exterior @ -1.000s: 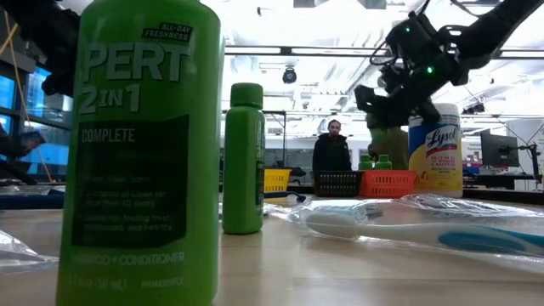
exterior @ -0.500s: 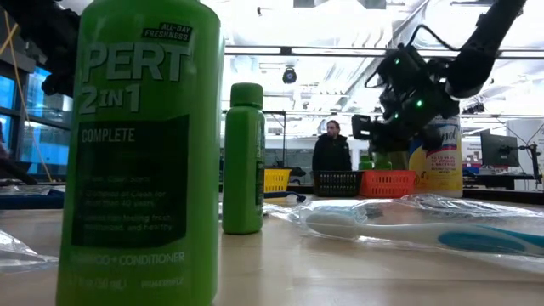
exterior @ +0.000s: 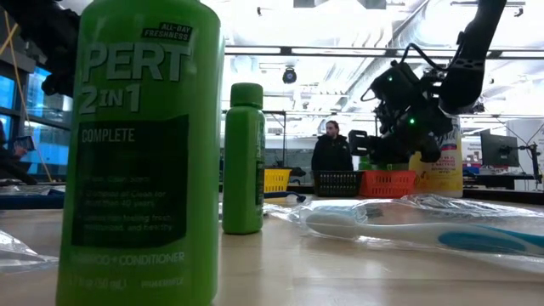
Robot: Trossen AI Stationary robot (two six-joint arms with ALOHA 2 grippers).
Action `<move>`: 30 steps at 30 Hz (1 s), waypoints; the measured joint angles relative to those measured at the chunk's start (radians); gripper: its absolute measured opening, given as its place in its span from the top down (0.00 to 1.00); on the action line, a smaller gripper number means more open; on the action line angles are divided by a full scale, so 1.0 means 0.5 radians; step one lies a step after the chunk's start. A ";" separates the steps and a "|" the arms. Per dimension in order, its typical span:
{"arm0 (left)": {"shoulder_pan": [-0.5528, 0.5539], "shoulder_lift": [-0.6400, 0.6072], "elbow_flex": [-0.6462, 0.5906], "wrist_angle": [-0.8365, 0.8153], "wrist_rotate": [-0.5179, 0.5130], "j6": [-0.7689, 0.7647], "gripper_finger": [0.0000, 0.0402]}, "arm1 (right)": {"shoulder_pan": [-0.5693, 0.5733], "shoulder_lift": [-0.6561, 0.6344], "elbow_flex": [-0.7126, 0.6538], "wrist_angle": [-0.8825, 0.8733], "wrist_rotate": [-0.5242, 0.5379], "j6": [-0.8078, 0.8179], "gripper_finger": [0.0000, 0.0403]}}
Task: Pick & Place Travel size toiletries
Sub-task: Put the green shampoo bottle into the orange bin
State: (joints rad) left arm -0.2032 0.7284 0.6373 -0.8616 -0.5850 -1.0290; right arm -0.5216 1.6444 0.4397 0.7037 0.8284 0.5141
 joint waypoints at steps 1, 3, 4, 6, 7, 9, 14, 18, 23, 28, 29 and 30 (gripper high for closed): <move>-0.001 0.000 0.000 0.000 0.000 0.001 0.52 | -0.012 0.000 0.000 0.005 -0.003 -0.016 0.82; 0.000 0.000 0.000 0.000 0.001 0.001 0.52 | -0.048 0.000 0.000 0.033 -0.064 -0.062 0.82; -0.001 0.000 0.000 0.000 0.001 0.001 0.52 | -0.066 0.000 0.000 0.054 -0.113 -0.088 0.82; 0.000 0.000 0.000 0.000 0.001 0.002 0.52 | -0.101 0.000 0.001 0.069 -0.216 -0.124 0.81; -0.001 0.000 0.000 0.000 0.001 0.002 0.52 | -0.112 0.000 0.002 0.067 -0.245 -0.140 0.81; 0.000 0.000 0.000 0.000 0.002 0.002 0.52 | -0.123 0.000 0.002 0.067 -0.257 -0.148 0.79; 0.000 0.000 0.000 0.000 0.002 0.005 0.52 | -0.128 0.000 0.002 0.074 -0.291 -0.150 0.73; 0.000 0.000 0.000 0.000 0.002 0.005 0.52 | -0.128 0.000 0.002 0.077 -0.363 -0.199 0.70; -0.001 0.000 0.000 -0.002 0.002 0.005 0.52 | -0.151 0.000 0.002 0.088 -0.351 -0.202 0.68; 0.000 0.000 0.000 -0.002 0.027 0.005 0.52 | -0.152 0.000 0.001 0.099 -0.355 -0.209 0.68; -0.001 0.001 0.000 -0.002 0.032 0.005 0.52 | -0.152 0.000 0.001 0.114 -0.355 -0.233 0.68; 0.000 0.000 0.000 -0.002 0.035 0.005 0.52 | -0.152 0.000 0.001 0.135 -0.356 -0.265 0.68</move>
State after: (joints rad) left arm -0.2031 0.7287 0.6373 -0.8626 -0.5673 -1.0267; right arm -0.5976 1.6444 0.4400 0.7712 0.6506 0.3816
